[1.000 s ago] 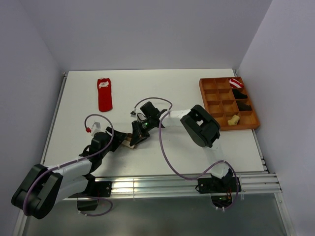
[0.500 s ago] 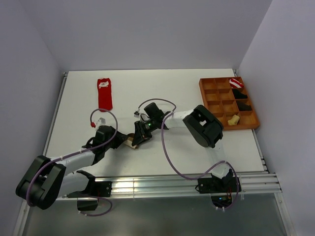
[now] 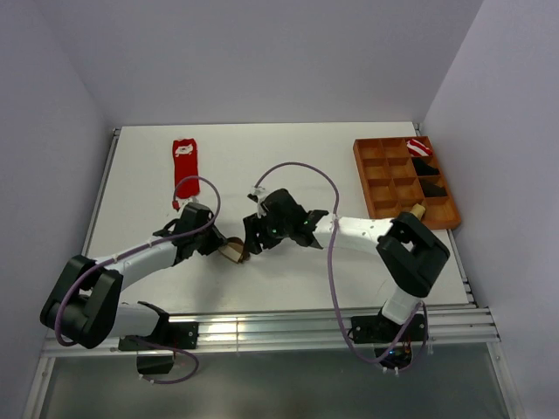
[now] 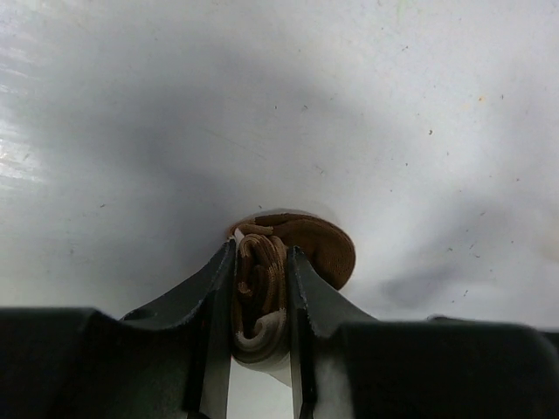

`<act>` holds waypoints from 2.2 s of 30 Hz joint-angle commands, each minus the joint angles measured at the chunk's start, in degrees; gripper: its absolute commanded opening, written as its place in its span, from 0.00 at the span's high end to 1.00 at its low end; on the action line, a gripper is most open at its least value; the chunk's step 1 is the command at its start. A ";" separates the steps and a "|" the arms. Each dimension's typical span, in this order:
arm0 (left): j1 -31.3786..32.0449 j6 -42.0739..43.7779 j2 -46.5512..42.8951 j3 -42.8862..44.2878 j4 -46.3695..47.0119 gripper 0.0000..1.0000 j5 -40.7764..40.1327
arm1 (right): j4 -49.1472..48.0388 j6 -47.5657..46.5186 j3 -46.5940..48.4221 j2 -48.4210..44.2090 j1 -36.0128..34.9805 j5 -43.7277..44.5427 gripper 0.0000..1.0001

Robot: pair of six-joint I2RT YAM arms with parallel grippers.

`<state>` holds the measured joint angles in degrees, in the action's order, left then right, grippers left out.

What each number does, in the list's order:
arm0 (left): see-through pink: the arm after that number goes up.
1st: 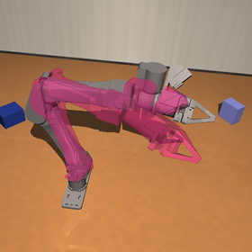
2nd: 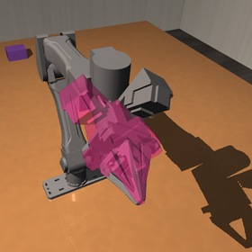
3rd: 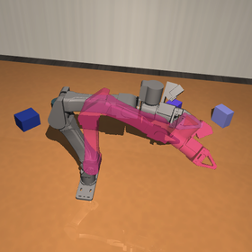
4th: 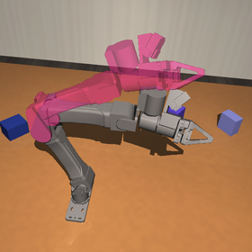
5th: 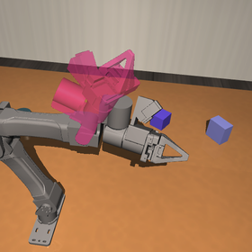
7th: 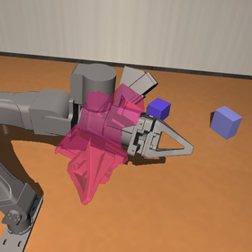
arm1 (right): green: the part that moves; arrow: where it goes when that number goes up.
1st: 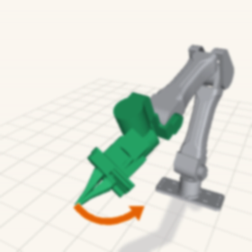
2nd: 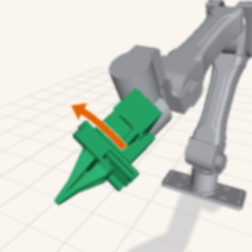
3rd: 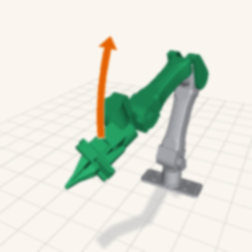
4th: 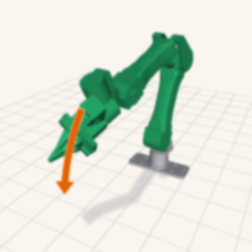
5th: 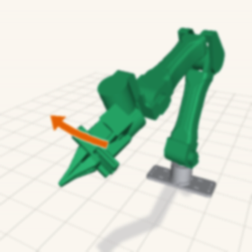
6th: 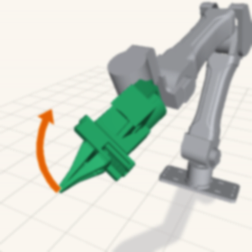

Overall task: Roll the socks
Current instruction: Roll the sock at the center of the board.

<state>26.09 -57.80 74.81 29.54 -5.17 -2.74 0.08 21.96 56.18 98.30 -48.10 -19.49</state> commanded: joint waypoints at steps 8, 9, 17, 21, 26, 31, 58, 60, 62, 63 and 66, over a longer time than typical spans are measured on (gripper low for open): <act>0.19 6.21 7.37 6.76 -11.00 0.82 1.33 | -11.15 -15.44 -3.72 -6.99 -15.43 32.56 0.21; 0.19 6.38 7.55 7.02 -11.18 0.82 1.51 | -11.06 -16.76 -3.10 -5.94 -16.23 35.19 0.20; 0.19 7.44 9.30 8.87 -13.02 0.82 2.22 | -11.94 -23.43 1.91 2.05 -21.86 42.95 0.19; 0.19 7.61 10.01 9.04 -13.02 0.82 3.71 | -12.82 -25.20 3.58 6.01 -23.71 45.50 0.19; 0.19 8.05 10.97 9.40 -13.38 0.82 4.67 | -13.78 -27.40 4.99 10.85 -24.50 49.44 0.19; 0.19 8.67 12.20 10.27 -14.43 0.82 5.38 | -13.79 -29.07 6.21 13.93 -25.20 50.25 0.20; 0.19 13.41 17.74 18.36 -22.07 0.76 5.73 | -0.52 -17.21 4.02 19.91 -21.78 41.20 0.70; 0.19 13.85 17.83 19.32 -22.60 0.73 5.12 | 0.97 -16.69 3.58 20.00 -21.25 40.41 0.79; 0.19 14.47 17.74 20.20 -23.66 0.66 4.07 | 1.50 -15.28 3.15 19.91 -20.20 38.83 0.89; 0.11 14.73 17.74 21.25 -24.01 0.63 3.80 | 1.68 -14.84 2.53 19.65 -19.76 38.21 0.93; -0.68 15.26 17.74 24.23 -25.33 0.49 3.01 | 1.16 -12.64 0.51 18.16 -18.01 34.26 1.00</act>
<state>25.69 -44.77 91.79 50.83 -25.89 2.28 -10.94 4.34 61.78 113.08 -68.66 23.62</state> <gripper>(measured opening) 0.493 0.487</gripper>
